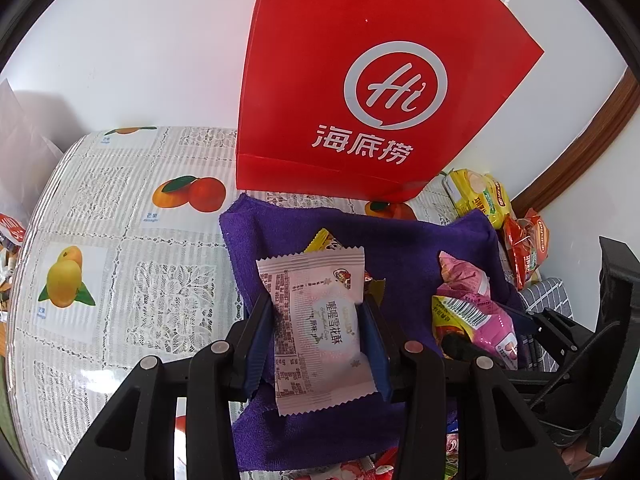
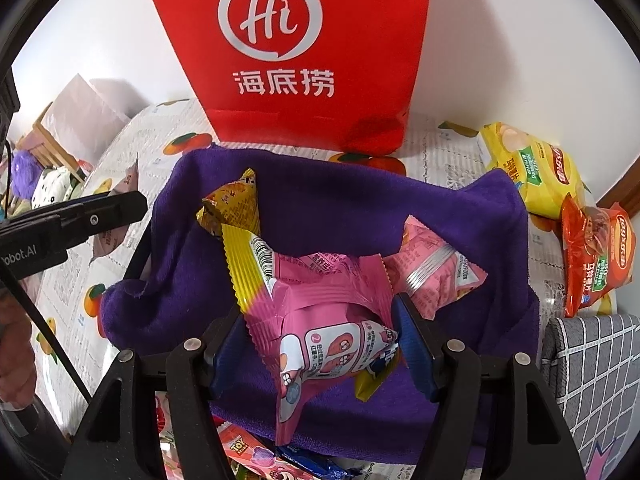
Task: Organize snacks
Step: 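Open the right tool to release the pink-yellow bag onto the towel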
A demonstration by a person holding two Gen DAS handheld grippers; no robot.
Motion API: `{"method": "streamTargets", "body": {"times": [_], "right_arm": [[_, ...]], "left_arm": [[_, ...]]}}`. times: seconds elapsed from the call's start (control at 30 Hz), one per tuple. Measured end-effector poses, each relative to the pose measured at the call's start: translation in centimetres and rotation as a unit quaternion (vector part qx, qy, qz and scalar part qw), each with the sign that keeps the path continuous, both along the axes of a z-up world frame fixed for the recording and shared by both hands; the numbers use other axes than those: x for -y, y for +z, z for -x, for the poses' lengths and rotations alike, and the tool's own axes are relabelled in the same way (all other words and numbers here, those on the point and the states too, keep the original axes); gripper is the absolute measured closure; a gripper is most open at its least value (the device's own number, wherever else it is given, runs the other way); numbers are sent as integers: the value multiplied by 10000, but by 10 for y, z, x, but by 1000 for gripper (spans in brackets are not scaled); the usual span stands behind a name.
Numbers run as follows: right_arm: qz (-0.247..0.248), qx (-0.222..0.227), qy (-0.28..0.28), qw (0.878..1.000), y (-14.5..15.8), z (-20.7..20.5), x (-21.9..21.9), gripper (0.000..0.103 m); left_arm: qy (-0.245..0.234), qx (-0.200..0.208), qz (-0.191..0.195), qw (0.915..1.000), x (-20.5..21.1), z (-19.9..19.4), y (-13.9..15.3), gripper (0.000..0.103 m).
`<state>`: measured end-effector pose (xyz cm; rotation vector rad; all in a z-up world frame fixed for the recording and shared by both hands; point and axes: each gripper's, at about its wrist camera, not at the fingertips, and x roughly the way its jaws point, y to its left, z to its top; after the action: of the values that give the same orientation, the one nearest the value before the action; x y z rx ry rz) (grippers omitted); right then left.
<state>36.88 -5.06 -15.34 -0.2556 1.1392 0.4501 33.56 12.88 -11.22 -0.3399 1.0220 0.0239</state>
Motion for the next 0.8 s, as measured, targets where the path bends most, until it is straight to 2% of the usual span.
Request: {"method": "streamTargets", "body": {"times": [0.43, 0.57, 0.8], "right_arm": [[121, -151, 120, 9997, -7, 1, -11, 32], [108, -5, 249, 9996, -3, 6, -16, 22], [-49, 155, 302, 9994, 14, 13, -18, 21]], "left_arm": [[5, -2, 4, 10000, 0, 0, 1, 62], [9, -6, 5, 10000, 0, 0, 1, 62], [9, -5, 4, 10000, 0, 0, 1, 62]]}}
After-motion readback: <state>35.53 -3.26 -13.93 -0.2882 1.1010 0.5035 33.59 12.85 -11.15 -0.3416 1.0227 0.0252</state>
